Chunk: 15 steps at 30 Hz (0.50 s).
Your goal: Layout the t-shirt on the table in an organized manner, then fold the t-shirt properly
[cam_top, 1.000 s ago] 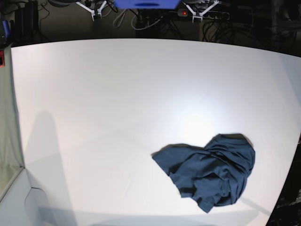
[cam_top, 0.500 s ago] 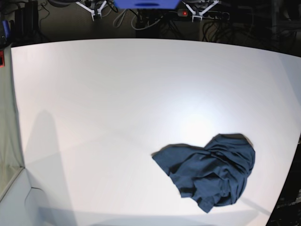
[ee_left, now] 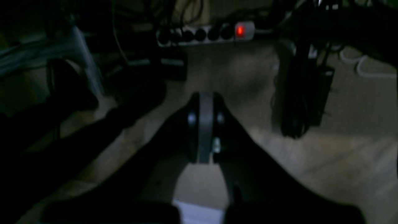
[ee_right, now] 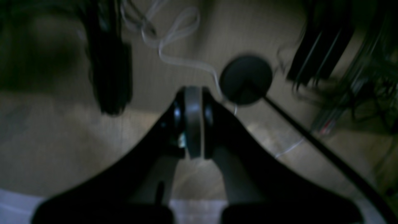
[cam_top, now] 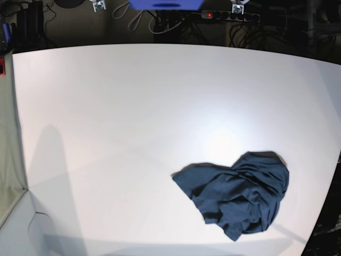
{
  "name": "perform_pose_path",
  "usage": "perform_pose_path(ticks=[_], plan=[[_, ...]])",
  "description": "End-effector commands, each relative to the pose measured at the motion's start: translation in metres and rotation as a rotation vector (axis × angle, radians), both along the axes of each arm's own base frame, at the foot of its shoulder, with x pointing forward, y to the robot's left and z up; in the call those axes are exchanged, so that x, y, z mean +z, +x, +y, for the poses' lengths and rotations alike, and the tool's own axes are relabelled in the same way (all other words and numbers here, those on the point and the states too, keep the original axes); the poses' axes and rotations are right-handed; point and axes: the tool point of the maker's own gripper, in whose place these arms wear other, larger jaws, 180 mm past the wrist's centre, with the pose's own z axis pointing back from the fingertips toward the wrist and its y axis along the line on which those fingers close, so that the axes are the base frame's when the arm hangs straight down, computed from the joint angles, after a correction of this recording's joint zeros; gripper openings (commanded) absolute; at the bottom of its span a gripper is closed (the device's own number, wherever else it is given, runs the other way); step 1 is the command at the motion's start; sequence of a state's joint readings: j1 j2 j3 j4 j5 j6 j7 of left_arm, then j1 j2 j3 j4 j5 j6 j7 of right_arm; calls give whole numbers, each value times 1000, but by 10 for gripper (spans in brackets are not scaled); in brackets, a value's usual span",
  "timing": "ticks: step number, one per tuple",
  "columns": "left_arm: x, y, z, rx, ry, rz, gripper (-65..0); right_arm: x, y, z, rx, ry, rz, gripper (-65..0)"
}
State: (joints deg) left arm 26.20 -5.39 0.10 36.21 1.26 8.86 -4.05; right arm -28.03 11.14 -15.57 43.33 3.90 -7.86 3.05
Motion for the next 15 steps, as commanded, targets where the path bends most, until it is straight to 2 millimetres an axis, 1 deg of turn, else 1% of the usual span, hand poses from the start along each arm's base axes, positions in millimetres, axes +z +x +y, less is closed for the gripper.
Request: perform_pose_path(ticks=[1, 2, 3, 4, 7, 8, 9, 13, 14, 15], plan=[[8, -2, 2, -5, 10, -25, -648, 7, -2, -8, 6, -13, -19, -650], [14, -2, -1, -9, 3, -46, -648, 13, 2, -8, 14, -8, -40, -650], [22, 2, -3, -13, -2, -74, -648, 18, 3, -8, 21, -4, -53, -650], [32, 8, 0, -20, 0, -108, -648, 26, 6, -6, 27, 3, -74, -650], [62, 21, -6, -37, -18, -199, -648, 49, 15, -1, 53, 28, -140, -650], [75, 31, -10, -39, -25, -247, -648, 58, 20, 2, 63, 40, -167, -650], [86, 36, -13, -41, -32, -277, -648, 66, 23, 4, 71, 48, -186, -650], [131, 61, -25, -48, -61, -402, -648, 105, 44, 17, 103, 92, -279, -650], [142, 69, -24, -60, -63, -435, -648, 116, 50, 20, 110, 103, -299, -650], [153, 72, -24, -71, -65, -457, -648, 128, 58, 23, 114, 111, -323, -650]])
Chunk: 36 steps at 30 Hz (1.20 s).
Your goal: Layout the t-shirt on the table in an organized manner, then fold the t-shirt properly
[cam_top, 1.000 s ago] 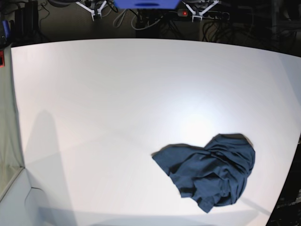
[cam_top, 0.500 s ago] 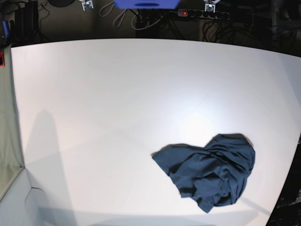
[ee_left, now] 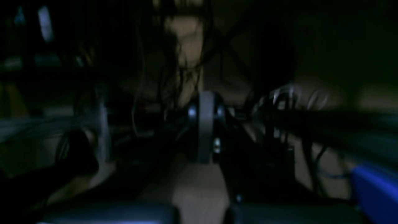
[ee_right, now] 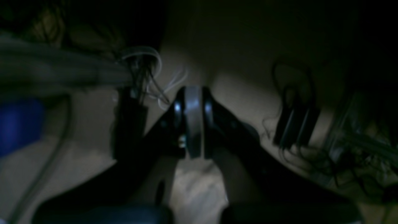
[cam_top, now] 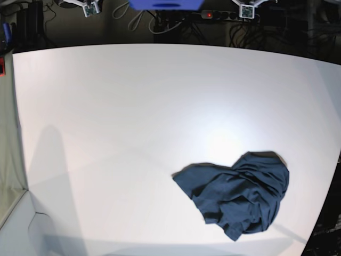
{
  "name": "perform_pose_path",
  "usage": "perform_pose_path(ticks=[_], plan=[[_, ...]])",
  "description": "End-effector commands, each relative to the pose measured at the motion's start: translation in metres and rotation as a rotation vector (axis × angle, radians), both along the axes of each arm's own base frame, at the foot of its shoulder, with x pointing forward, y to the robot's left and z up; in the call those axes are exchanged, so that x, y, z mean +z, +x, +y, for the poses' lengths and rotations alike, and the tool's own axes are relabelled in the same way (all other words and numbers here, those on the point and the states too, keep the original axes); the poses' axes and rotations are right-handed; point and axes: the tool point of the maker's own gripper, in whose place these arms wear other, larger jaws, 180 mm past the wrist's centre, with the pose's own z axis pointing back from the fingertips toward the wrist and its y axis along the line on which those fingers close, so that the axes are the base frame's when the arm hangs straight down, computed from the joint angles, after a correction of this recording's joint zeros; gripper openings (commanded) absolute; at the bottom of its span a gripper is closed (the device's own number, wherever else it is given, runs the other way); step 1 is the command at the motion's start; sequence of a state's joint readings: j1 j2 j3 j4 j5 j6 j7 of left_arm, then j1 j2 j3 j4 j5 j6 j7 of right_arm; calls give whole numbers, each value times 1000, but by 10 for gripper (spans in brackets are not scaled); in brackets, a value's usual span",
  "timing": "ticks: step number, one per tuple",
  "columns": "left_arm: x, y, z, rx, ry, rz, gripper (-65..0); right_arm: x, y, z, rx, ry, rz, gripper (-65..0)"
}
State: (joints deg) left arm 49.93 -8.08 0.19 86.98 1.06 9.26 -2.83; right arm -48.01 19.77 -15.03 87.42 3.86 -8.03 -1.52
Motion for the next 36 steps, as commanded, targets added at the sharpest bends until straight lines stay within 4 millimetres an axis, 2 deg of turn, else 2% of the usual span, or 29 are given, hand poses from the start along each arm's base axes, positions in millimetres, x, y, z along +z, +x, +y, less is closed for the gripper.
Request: perform_pose_path(ticks=[1, 5, 9, 11, 13, 16, 21, 23, 26, 31, 33, 36], plan=[[17, 4, 4, -12, 15, -44, -648, 16, 4, -4, -6, -2, -37, -650], [53, 25, -2, -24, -4, -142, -648, 59, 30, -1, -30, 15, -110, -650], [84, 43, 12, 14, 24, -227, -648, 99, 58, 4, -40, 37, -194, -650], [98, 54, 17, 35, 33, -275, -648, 113, 70, 6, -46, 45, -235, -650], [113, 65, 23, 49, 48, -324, -648, 123, 84, 8, -48, 53, -284, -650], [137, 86, 23, 52, 48, -413, -646, 129, 103, 13, -67, 69, -333, -650], [159, 116, 22, 45, 44, -518, -644, 138, 129, 18, -84, 91, -406, -650], [167, 132, 22, 43, 43, -566, -637, 147, 147, 20, -83, 99, -460, -650], [179, 153, 21, 53, 38, -637, -559, 157, 168, 28, -68, 122, -517, -629], [202, 184, 19, 69, 24, -746, -358, 171, 191, 31, -60, 129, -585, -512], [210, 199, 20, 94, 16, -793, -323, 171, 202, 32, -75, 131, -573, -450], [212, 219, 20, 119, 4, -826, -320, 171, 221, 35, -110, 136, -534, -369]])
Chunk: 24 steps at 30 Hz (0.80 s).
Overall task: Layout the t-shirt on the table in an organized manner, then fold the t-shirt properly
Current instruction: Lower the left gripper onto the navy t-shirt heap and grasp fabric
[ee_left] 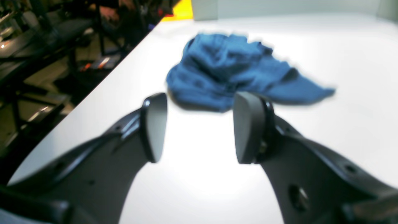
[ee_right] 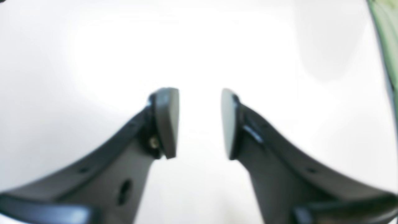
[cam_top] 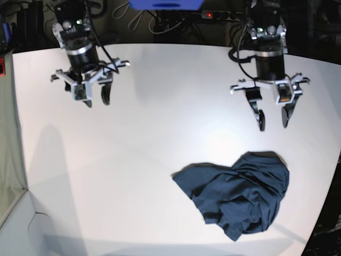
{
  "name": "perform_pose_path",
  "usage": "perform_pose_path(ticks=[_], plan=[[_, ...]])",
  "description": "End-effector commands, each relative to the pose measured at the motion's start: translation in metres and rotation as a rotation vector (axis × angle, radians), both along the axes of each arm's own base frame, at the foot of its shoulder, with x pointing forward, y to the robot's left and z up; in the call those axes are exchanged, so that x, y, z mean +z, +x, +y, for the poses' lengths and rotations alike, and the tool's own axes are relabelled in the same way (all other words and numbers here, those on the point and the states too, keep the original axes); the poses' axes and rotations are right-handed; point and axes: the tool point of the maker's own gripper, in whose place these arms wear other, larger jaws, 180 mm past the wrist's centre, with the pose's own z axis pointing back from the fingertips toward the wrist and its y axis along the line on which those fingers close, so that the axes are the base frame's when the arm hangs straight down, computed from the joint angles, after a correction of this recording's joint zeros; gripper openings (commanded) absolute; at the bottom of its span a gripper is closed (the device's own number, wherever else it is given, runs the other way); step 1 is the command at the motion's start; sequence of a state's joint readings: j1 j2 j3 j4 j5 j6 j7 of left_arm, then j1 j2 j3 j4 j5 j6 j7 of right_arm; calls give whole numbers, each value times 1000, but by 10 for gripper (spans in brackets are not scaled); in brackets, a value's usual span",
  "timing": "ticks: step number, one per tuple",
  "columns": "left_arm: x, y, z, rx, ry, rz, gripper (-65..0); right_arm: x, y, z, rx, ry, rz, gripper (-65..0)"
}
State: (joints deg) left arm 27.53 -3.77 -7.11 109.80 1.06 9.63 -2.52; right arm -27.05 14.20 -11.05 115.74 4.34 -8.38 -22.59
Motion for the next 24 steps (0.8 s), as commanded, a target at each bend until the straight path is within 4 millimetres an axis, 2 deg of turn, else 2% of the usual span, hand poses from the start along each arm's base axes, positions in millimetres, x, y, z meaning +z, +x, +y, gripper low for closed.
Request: perform_pose_path(ticks=[1, 5, 11, 14, 17, 21, 24], plan=[[3, 7, 3, 9, 10, -19, -319, 11, 8, 0, -2, -1, -29, -349], [-25, 44, 9, 34, -24, 80, -318, 13, 21, 3, -17, 12, -10, -298], [-48, 90, 13, 63, -59, 127, -317, 14, 23, 6, 2, 12, -11, -293], [-67, 112, 12, 71, -77, 169, -317, 10, 22, 11, 42, 4, -1, -294], [-82, 127, 13, 78, -104, 204, -317, 9, 21, 11, 47, 0, 2, -294], [-99, 144, 16, 95, -226, 236, -317, 8, 21, 9, 50, -8, 7, -294], [-113, 152, 27, 116, -286, 271, -317, 8, 21, 9, 51, -11, 6, -294]])
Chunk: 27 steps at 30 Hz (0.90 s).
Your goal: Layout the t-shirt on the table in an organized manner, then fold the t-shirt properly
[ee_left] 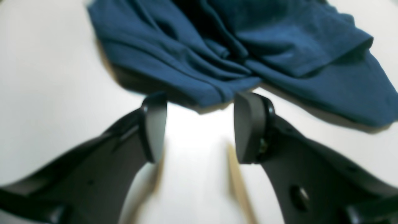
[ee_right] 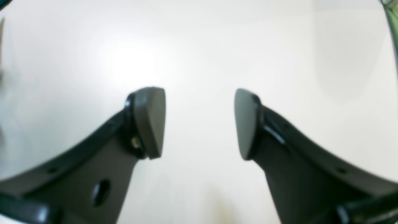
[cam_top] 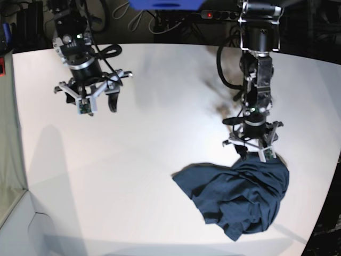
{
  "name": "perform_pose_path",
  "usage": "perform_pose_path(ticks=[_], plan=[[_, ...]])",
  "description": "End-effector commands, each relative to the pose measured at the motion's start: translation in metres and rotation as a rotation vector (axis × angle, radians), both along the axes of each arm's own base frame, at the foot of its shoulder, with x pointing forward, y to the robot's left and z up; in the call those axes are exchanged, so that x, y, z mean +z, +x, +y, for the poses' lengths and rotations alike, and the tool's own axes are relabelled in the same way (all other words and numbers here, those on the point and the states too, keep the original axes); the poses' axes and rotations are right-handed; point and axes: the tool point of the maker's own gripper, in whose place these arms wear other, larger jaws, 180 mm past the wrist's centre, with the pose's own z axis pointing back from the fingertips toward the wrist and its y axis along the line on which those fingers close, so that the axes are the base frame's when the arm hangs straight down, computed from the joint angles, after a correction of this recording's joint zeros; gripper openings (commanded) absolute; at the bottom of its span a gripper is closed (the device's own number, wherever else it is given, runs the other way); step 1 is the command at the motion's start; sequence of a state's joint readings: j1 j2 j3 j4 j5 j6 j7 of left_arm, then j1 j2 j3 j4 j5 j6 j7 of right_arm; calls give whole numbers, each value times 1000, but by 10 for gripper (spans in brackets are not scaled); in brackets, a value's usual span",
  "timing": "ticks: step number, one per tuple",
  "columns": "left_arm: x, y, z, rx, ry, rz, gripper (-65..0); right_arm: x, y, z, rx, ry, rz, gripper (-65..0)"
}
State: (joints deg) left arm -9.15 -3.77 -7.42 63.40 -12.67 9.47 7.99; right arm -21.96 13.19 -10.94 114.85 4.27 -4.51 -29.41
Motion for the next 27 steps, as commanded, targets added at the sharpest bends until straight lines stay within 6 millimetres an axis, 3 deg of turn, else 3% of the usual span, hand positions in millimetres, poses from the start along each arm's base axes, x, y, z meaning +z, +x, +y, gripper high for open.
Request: perform_pose_path(ticks=[1, 9, 19, 21, 25, 27], plan=[[15, 13, 8, 18, 8, -47, -317, 10, 4, -1, 4, -7, -42, -294], [6, 31, 10, 41, -47, -18, -317, -9, 0, -5, -3, -19, 10, -294], [-2, 41, 6, 41, -61, 15, -329, -10, -1, -5, -4, -19, 13, -294], [-9, 39, -1, 41, -77, 29, -388, -11, -1, -5, -4, -19, 14, -294], [-14, 38, -2, 41, -81, 43, -620, -11, -2, -4, -2, -19, 17, -294], [-13, 37, -3, 43, -82, 42, -650, -12, -3, -4, -2, -19, 19, -294]])
